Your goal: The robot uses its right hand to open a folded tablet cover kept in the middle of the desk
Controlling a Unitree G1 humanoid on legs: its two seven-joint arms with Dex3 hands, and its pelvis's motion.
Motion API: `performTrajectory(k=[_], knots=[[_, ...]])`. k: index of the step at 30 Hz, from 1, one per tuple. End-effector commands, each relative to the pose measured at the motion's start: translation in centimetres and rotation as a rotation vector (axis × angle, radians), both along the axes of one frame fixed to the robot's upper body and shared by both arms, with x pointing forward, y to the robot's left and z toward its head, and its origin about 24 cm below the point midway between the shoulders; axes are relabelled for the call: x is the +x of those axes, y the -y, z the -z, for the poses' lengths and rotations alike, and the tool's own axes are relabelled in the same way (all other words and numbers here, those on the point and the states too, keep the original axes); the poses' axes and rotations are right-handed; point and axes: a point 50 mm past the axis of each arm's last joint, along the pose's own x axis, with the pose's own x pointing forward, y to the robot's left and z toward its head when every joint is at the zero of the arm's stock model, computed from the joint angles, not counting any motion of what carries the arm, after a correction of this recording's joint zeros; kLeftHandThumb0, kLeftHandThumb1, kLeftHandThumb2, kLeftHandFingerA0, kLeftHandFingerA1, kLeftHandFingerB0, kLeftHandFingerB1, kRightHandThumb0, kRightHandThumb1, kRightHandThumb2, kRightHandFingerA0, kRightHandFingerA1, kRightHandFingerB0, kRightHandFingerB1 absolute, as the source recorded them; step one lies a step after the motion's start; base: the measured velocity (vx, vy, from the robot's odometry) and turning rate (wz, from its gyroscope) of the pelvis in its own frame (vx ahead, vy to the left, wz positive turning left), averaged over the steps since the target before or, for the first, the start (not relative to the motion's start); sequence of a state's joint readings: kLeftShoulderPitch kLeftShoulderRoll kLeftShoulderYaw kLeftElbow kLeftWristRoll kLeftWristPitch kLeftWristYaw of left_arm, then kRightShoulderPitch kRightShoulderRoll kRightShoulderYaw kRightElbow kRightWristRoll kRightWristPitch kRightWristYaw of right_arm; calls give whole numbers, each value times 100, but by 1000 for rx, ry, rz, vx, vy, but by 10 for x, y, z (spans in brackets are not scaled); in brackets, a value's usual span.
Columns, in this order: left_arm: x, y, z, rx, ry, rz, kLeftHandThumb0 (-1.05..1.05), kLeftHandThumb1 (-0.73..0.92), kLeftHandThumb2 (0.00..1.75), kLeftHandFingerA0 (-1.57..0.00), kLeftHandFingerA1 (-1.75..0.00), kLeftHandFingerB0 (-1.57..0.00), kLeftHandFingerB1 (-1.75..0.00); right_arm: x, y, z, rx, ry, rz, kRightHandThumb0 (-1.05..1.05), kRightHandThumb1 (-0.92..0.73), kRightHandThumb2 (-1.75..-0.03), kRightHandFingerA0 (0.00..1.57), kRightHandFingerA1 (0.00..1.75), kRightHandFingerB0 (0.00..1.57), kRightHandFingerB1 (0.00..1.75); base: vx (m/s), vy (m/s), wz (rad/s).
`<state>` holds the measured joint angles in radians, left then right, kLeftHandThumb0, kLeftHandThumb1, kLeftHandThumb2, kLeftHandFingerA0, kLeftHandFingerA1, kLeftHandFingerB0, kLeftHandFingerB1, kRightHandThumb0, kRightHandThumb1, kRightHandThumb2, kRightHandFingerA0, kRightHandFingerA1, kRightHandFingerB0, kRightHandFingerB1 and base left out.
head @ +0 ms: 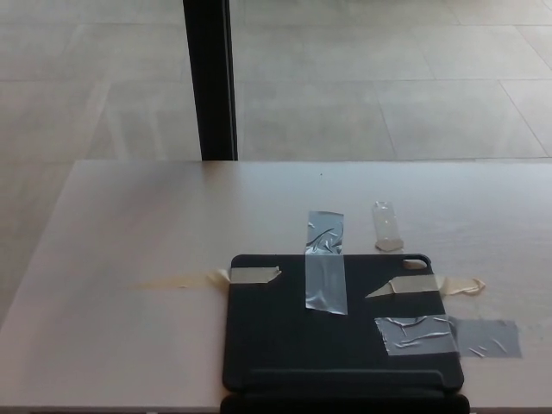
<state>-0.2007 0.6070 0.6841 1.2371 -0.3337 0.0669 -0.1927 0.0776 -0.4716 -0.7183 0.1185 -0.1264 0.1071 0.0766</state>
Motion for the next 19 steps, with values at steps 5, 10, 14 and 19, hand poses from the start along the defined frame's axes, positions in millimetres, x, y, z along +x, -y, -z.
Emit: performTrajectory(k=[5,10,14,19], knots=[[-17,-3,6,-19,-26,-75,-71,75,63,-74,-80,-42,-62,-99,49,113,817,663,859,-48,-52,-55,86,79,67,64,0,0,0],[-20,-2,9,96,-58,-127,-34,44,61,-90,-90,-73,-73,-107,47,129,836,569,912,-49,-42,-55,99,81,96,68,0,0,0],[-22,-2,9,115,-37,-188,-35,37,64,-98,-94,-79,-76,-102,47,129,802,505,882,-46,-43,-54,103,78,95,66,0,0,0],[-23,-2,9,137,-46,-219,-27,36,65,-102,-87,-86,-78,-98,46,129,753,424,819,-49,-41,-54,105,73,98,63,0,0,0]])
